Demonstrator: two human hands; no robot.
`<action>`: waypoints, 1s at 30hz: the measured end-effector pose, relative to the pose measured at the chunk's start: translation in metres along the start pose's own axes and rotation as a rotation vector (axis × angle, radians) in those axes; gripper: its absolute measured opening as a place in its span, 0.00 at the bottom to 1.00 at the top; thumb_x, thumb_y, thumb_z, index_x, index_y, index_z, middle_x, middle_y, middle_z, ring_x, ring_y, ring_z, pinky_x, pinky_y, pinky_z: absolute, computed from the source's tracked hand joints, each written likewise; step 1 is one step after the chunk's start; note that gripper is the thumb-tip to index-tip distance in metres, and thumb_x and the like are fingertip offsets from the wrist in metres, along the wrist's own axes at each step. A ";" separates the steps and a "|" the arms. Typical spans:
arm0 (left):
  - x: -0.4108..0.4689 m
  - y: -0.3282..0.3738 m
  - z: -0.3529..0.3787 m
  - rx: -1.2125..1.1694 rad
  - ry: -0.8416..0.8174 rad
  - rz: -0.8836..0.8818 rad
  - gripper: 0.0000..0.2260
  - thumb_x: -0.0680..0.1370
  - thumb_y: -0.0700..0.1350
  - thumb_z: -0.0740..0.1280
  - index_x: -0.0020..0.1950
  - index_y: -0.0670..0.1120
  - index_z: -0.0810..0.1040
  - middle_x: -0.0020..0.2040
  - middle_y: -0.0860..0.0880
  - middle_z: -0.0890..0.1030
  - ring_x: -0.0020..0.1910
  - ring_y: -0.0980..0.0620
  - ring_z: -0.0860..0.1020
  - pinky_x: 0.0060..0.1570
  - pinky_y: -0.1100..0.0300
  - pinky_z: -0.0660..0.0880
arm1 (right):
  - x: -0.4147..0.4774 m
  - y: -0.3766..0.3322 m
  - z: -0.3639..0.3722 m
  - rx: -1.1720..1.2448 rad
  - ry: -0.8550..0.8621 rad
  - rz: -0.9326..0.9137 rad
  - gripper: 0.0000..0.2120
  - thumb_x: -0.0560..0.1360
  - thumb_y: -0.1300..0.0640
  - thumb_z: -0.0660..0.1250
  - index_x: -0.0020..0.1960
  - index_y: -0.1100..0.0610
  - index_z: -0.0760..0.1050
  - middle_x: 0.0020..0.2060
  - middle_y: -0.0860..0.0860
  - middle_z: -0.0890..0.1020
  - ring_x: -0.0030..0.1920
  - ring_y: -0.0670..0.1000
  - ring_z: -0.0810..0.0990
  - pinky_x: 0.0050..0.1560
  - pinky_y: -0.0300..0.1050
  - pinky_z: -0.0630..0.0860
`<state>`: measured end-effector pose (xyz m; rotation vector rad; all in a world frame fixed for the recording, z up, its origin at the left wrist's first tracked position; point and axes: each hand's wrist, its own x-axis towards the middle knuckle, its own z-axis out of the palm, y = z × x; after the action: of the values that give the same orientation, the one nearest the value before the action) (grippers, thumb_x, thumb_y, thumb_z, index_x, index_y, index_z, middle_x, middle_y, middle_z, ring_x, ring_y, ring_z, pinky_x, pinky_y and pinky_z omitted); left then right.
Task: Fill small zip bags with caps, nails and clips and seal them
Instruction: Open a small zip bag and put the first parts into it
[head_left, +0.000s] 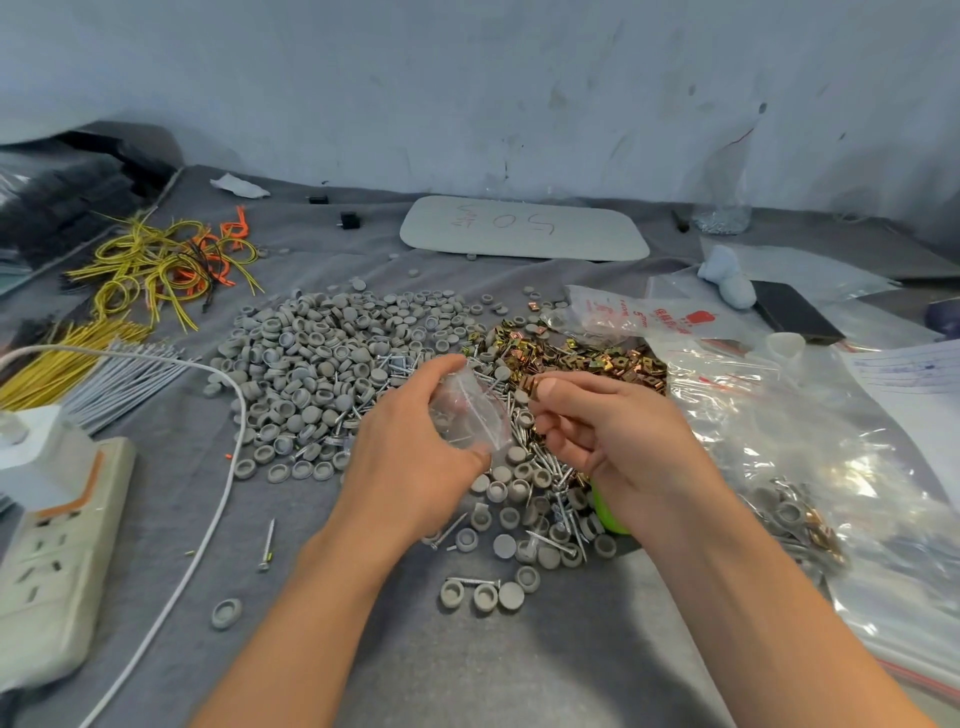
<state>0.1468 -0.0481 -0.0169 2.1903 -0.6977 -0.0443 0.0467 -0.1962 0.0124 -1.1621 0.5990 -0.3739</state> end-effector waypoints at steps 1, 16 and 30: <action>-0.001 0.000 -0.001 -0.027 -0.002 0.009 0.38 0.65 0.49 0.80 0.70 0.69 0.69 0.58 0.59 0.80 0.48 0.55 0.81 0.50 0.51 0.82 | 0.000 -0.001 0.001 0.064 -0.001 0.058 0.08 0.74 0.66 0.75 0.38 0.59 0.88 0.37 0.56 0.87 0.32 0.48 0.84 0.33 0.37 0.80; -0.006 0.000 -0.010 -0.140 0.020 0.128 0.27 0.63 0.62 0.75 0.61 0.64 0.72 0.49 0.62 0.82 0.45 0.67 0.79 0.39 0.75 0.70 | -0.004 0.001 0.016 -0.010 -0.180 0.010 0.08 0.75 0.67 0.73 0.41 0.59 0.88 0.38 0.58 0.85 0.33 0.48 0.82 0.34 0.36 0.80; -0.013 0.006 -0.027 -0.294 -0.085 0.264 0.37 0.62 0.59 0.78 0.70 0.71 0.72 0.69 0.67 0.75 0.67 0.63 0.74 0.66 0.60 0.70 | 0.001 -0.004 0.009 0.192 -0.189 0.083 0.08 0.72 0.63 0.72 0.51 0.63 0.83 0.37 0.57 0.85 0.33 0.49 0.82 0.32 0.39 0.80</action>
<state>0.1399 -0.0260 0.0024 1.8118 -0.9593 -0.0975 0.0534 -0.1915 0.0182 -0.9724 0.4340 -0.2418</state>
